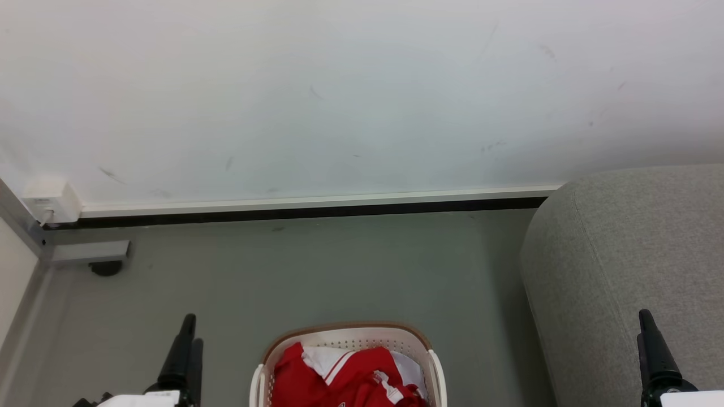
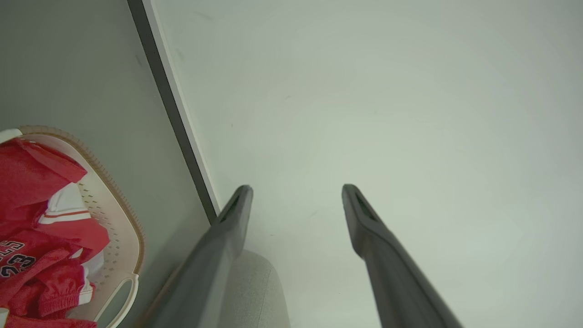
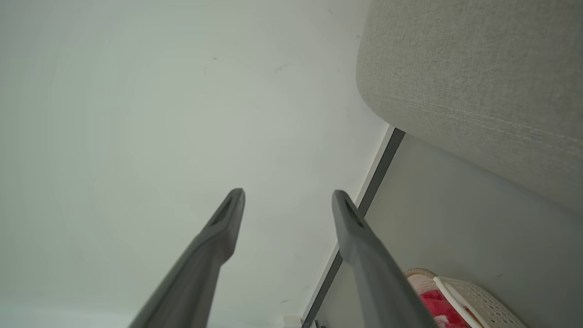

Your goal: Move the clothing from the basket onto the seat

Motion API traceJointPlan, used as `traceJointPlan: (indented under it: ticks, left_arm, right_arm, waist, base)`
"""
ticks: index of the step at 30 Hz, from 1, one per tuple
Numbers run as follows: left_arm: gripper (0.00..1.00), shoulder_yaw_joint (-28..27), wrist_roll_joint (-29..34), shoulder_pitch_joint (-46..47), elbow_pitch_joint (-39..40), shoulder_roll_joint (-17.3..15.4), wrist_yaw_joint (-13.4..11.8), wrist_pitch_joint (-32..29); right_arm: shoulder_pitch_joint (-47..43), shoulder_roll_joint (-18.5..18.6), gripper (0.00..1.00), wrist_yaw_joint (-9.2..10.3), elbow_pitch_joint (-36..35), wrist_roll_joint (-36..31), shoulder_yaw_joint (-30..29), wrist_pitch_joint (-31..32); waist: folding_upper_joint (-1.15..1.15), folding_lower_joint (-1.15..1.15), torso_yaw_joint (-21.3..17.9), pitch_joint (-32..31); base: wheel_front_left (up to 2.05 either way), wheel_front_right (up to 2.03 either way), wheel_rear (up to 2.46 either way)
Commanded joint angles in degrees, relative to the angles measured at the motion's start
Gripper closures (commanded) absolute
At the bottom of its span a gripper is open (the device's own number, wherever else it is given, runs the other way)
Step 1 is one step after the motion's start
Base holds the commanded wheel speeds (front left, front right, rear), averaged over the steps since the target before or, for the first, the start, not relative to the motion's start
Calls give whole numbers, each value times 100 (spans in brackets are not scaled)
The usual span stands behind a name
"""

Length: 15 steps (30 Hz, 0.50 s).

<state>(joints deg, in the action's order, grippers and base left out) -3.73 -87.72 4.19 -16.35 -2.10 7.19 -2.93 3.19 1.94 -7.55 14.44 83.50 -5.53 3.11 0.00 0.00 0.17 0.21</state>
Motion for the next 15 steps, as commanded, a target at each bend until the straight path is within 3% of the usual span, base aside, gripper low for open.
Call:
traceJointPlan:
  ticks: [1,15]
  left_arm:
    - [0,45,252,124,97,-38,-14,73]
    - [0,372,1827,79,124,-49,-250,386]
  right_arm:
    - [16,67,0,1,-173,-394,32,-91]
    - [-84,217,0,3,-418,-2145,240,-405]
  waist:
    - [0,0,5,-1]
    - [0,0,33,-18]
  base:
    - [0,0,0]
    - [0,0,0]
